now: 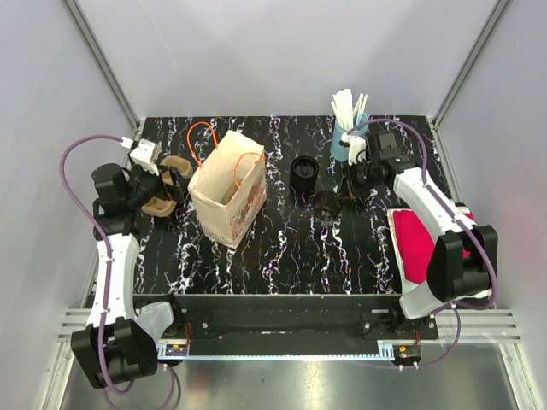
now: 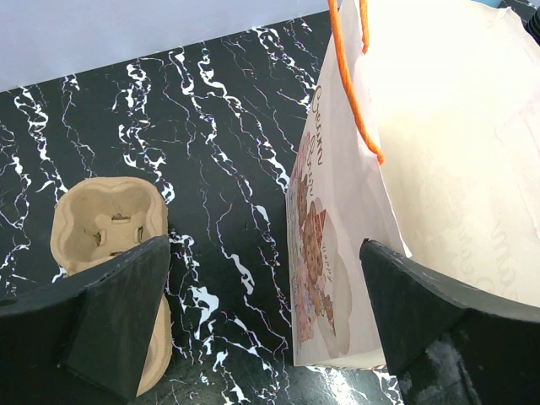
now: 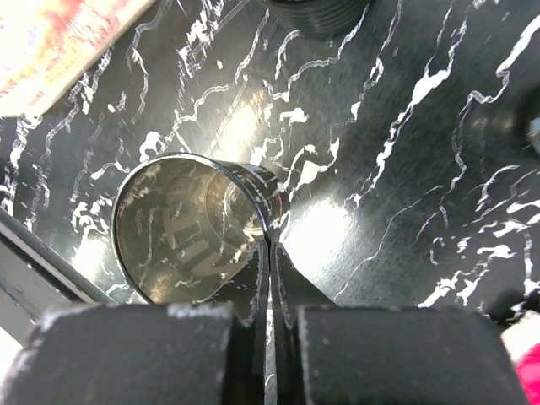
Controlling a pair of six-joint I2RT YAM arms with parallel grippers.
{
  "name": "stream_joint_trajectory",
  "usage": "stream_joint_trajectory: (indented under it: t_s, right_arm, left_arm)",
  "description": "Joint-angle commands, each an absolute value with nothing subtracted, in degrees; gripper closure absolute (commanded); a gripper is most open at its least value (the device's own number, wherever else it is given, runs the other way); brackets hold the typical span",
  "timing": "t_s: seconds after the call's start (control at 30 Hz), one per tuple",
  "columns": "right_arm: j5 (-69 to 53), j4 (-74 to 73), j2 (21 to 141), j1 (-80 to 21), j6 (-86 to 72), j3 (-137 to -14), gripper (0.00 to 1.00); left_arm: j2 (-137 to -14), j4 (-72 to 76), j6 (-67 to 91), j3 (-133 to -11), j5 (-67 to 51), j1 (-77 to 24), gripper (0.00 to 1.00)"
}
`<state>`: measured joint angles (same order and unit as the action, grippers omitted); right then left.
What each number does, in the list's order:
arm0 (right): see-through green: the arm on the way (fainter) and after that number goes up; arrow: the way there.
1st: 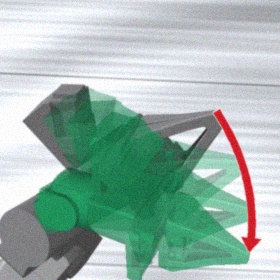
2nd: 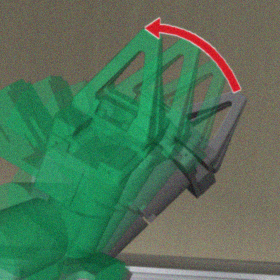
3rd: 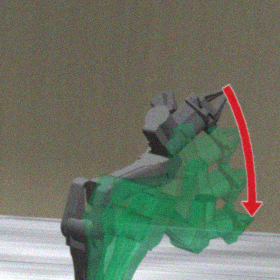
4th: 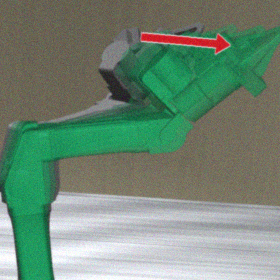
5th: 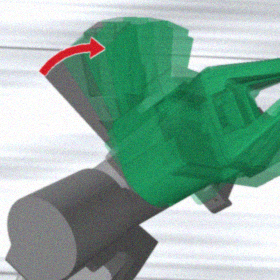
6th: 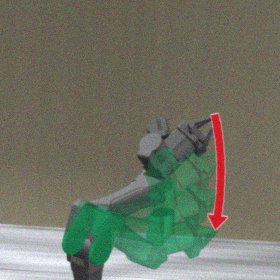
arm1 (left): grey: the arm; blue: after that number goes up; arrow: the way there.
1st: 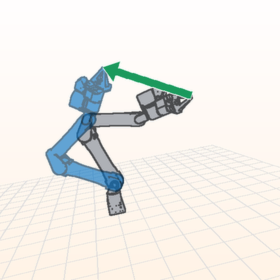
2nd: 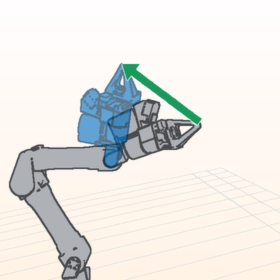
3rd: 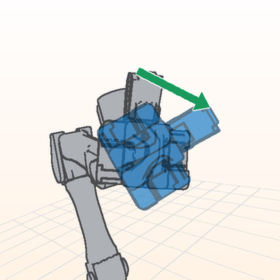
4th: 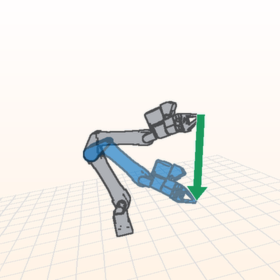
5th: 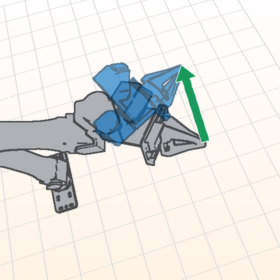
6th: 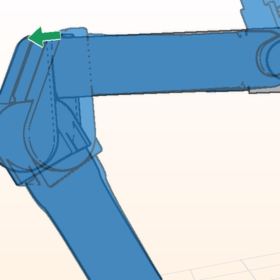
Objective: Pack the takeout coffee
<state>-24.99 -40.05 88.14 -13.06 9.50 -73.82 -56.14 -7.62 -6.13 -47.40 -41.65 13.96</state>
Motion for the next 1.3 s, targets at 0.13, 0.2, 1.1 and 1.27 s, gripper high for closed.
stream_joint_trajectory:
  t_s: [0.13, 0.2, 1.1, 1.27]
  right_arm:
    - [-25.75, -30.23, 87.80, -13.62, 9.85, -67.59, 1.00]
    - [-25.58, -29.71, 88.15, -13.71, 9.84, -67.15, 1.00]
    - [-24.35, -28.39, 90.44, -13.62, 9.76, -64.95, 0.83]
    - [-24.08, -29.26, 89.74, -13.62, 10.37, -65.56, 0.73]
  left_arm:
    - [-56.25, -5.01, -6.15, -47.55, -43.42, 14.24, 0.01]
    - [-56.16, -5.01, -6.24, -47.55, -43.33, 14.15, 0.01]
    - [-56.25, -4.92, -6.07, -47.55, -43.68, 14.24, 0.01]
    - [-56.34, -4.92, -6.15, -47.55, -43.77, 14.24, 0.01]
